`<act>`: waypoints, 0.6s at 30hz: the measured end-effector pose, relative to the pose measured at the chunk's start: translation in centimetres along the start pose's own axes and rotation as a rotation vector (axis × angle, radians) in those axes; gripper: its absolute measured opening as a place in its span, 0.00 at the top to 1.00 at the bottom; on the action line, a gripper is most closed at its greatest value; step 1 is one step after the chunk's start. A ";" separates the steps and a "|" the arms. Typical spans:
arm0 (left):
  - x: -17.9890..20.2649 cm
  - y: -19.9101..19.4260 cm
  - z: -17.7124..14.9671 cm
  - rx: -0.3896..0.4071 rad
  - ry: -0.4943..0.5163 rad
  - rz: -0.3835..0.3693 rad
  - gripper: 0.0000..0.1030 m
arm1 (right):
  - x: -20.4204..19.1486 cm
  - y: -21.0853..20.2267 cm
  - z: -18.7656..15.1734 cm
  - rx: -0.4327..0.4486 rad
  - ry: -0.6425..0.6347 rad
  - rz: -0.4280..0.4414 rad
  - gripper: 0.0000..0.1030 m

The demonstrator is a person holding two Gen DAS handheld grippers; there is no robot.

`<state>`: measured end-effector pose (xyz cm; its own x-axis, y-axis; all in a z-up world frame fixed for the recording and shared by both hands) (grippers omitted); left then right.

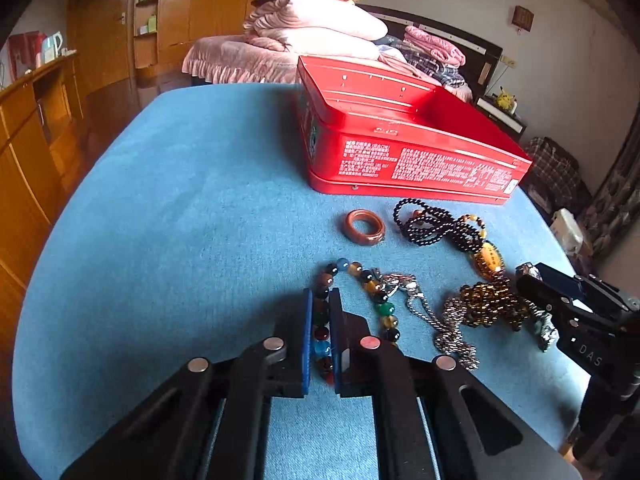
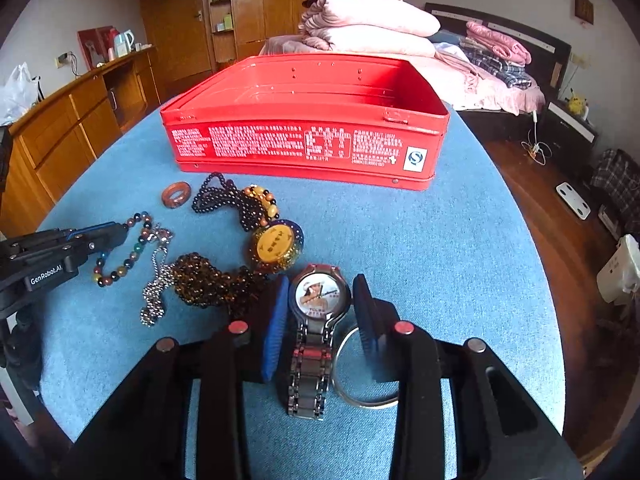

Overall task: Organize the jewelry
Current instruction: 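Lift both held pieces into the red tin and open both tools to release them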

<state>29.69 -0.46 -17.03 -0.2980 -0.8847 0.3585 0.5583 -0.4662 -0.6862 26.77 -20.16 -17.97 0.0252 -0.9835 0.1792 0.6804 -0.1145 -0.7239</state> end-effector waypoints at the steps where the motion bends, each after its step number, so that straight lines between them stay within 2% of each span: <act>1: 0.0 -0.3 0.0 0.008 -0.005 -0.006 0.92 | 0.2 -0.2 0.2 0.004 0.001 0.001 0.70; 8: 1.9 -3.0 1.9 0.087 0.019 -0.047 0.92 | 0.4 -2.1 1.8 0.052 0.017 0.012 0.70; 18: 3.8 -3.5 4.6 0.126 0.046 -0.068 0.92 | 0.6 -2.7 4.4 0.082 0.042 0.029 0.70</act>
<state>30.20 -2.25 -10.34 -0.3724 -0.8512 0.3700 0.6277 -0.5246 -0.5752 28.17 -19.86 -12.96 0.0160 -0.9915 0.1292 0.7376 -0.0755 -0.6710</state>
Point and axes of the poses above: each gripper's, at about its wrist camera, not at the fingertips, and y roughly the way its jaws point, x to its right, z to its top, the point moved 10 cm from there along y, roughly the way its jaws point, and after that the axes turned 14 degrees about -z, right-handed, at the moved point
